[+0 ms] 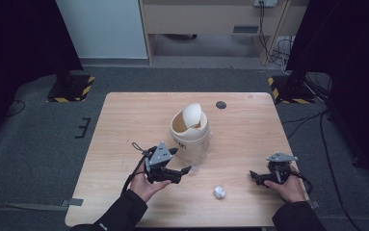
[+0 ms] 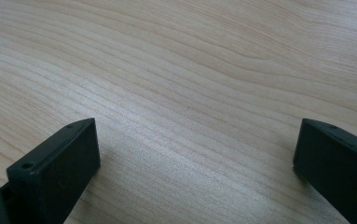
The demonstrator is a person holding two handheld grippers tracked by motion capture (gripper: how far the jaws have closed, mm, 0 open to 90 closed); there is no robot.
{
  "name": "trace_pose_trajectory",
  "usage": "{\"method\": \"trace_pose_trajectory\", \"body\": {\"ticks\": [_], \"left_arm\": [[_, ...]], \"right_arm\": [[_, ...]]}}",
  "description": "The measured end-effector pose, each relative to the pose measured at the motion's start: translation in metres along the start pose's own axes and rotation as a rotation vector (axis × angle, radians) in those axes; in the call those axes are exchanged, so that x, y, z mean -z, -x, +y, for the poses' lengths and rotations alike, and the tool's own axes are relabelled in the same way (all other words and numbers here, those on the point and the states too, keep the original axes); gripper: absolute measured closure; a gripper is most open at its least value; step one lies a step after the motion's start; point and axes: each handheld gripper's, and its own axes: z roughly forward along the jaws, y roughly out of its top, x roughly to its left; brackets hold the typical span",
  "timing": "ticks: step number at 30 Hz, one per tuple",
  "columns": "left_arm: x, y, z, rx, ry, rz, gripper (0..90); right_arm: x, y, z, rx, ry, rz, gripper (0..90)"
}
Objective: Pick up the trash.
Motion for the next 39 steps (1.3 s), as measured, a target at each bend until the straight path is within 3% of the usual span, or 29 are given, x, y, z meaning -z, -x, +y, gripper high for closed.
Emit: {"method": "trace_pose_trajectory", "body": {"ticks": [6, 11, 18, 39], "left_arm": [[-0.019, 0.014, -0.006, -0.011, -0.038, -0.047, 20.3], [-0.042, 0.032, -0.011, -0.041, -0.111, -0.104, 21.1], [-0.065, 0.049, -0.016, -0.071, -0.164, -0.151, 22.9], [-0.099, 0.077, -0.019, -0.057, -0.228, -0.222, 27.5]], "right_arm": [[0.000, 0.000, 0.000, -0.001, 0.000, -0.001, 0.7], [0.000, 0.000, 0.000, 0.000, 0.000, 0.000, 0.7], [0.000, 0.000, 0.000, -0.001, 0.000, 0.000, 0.7], [0.000, 0.000, 0.000, -0.001, 0.000, 0.000, 0.7]]}}
